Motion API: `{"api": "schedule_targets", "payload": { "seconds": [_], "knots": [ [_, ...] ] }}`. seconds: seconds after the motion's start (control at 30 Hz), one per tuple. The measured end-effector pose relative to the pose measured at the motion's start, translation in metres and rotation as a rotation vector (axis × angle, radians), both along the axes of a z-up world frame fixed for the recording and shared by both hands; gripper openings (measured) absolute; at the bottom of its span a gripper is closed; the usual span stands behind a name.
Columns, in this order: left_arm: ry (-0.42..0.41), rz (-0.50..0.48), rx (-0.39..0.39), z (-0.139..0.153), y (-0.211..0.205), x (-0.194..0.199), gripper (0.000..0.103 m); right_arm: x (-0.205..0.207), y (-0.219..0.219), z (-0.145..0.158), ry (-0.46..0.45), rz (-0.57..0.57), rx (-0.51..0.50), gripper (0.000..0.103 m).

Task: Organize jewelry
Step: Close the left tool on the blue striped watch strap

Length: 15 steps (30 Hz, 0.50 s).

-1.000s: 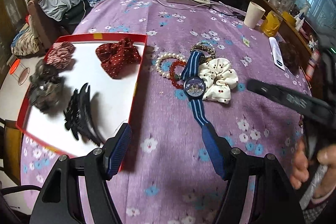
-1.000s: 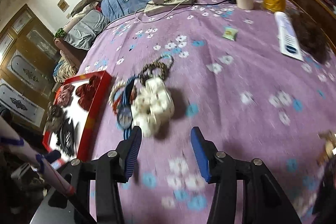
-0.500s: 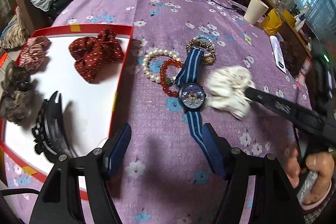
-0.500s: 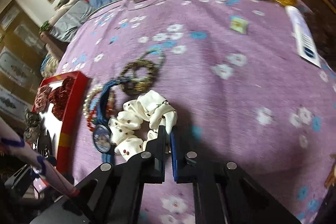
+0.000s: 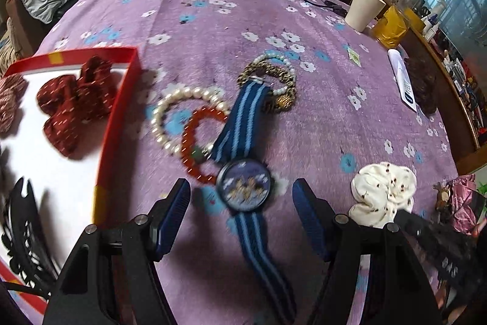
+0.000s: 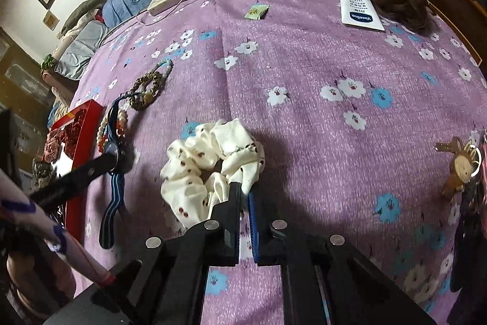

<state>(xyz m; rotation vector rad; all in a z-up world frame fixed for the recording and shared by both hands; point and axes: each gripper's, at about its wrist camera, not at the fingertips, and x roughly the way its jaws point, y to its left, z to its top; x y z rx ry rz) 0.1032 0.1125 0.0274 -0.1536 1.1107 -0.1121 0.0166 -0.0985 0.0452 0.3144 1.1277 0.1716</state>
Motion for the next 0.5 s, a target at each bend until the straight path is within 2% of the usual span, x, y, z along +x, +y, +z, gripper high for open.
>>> {"api": "schedule_targets", "payload": {
  "seconds": [0.07, 0.13, 0.17, 0.37, 0.43, 0.5],
  "knots": [
    [0.003, -0.010, 0.009, -0.003, -0.006, 0.003, 0.066, -0.003, 0.002, -0.001, -0.006, 0.005, -0.010, 0.008],
    [0.010, -0.015, 0.030, -0.006, -0.012, 0.005, 0.045, -0.004, 0.004, -0.003, -0.004, 0.004, -0.015, 0.017],
    [0.003, -0.013, 0.057, -0.006, -0.014, 0.005, 0.042, -0.004, 0.003, -0.004, -0.003, -0.001, -0.013, 0.023],
    [0.000, -0.057, 0.030, -0.001, -0.016, -0.006, 0.041, -0.001, 0.003, -0.004, -0.011, -0.022, 0.006, 0.023],
    [-0.002, -0.059, 0.013, 0.004, -0.015, -0.012, 0.041, 0.001, 0.002, -0.003, -0.011, -0.023, 0.030, 0.008],
    [-0.008, -0.058, -0.011, 0.012, -0.012, -0.021, 0.041, 0.001, 0.003, -0.001, -0.010, -0.022, 0.056, 0.005]
  ]
}}
